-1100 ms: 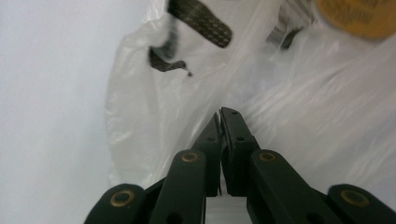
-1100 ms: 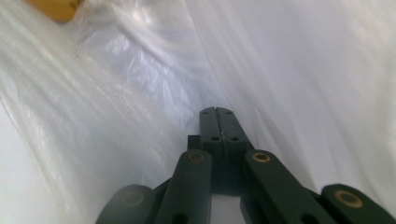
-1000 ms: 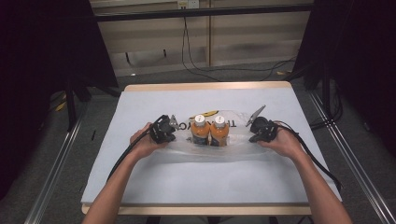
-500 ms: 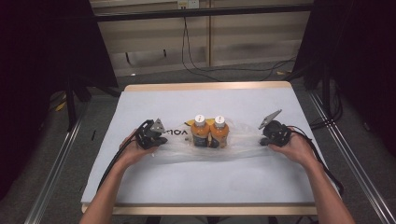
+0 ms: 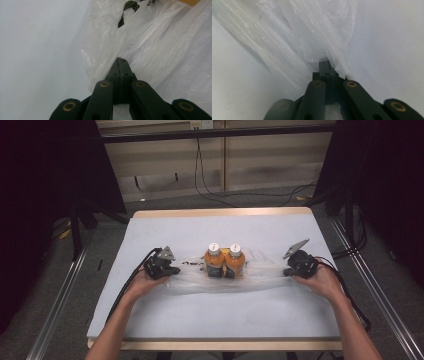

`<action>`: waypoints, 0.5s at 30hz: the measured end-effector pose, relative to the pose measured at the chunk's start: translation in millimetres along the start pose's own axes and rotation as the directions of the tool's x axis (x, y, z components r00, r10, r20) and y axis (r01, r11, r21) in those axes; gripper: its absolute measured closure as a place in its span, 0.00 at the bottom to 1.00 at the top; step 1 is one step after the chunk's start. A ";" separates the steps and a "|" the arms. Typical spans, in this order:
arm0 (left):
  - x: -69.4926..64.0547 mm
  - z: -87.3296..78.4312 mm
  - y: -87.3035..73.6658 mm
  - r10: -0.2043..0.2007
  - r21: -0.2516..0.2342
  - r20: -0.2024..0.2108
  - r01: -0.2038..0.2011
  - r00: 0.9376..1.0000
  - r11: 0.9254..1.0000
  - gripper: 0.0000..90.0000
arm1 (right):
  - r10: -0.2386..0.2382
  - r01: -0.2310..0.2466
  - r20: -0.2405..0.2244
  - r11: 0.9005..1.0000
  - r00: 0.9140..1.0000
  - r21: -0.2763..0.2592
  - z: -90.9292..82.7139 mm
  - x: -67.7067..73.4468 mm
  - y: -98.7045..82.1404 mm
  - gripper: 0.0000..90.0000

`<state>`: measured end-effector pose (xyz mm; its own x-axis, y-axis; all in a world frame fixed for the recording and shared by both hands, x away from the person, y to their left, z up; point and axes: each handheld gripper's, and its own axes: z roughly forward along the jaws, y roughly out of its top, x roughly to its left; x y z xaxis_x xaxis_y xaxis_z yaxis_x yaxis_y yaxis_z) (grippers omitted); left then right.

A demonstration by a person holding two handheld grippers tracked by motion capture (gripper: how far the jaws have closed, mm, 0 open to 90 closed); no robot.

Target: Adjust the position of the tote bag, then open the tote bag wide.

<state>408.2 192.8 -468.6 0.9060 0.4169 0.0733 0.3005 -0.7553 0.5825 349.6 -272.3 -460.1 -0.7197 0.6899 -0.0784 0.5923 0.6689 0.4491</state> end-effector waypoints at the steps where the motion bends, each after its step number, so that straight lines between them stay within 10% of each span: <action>1: 1.3 0.4 -0.3 -0.008 -0.011 0.026 0.009 1.000 1.000 1.00 | 0.017 -0.017 0.010 1.000 1.000 0.005 -1.0 -0.6 -1.8 1.00; 15: 3.4 -4.0 -6.3 -0.090 -0.091 0.071 0.096 0.993 0.991 1.00 | 0.016 -0.016 -0.006 0.992 1.000 -0.127 -7.6 -1.4 -5.9 1.00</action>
<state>408.2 201.0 -468.7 0.8944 0.4458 -0.0372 0.3576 -0.6627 0.6580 344.3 -279.3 -455.8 -0.7125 0.6986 -0.0658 0.5531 0.6168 0.5600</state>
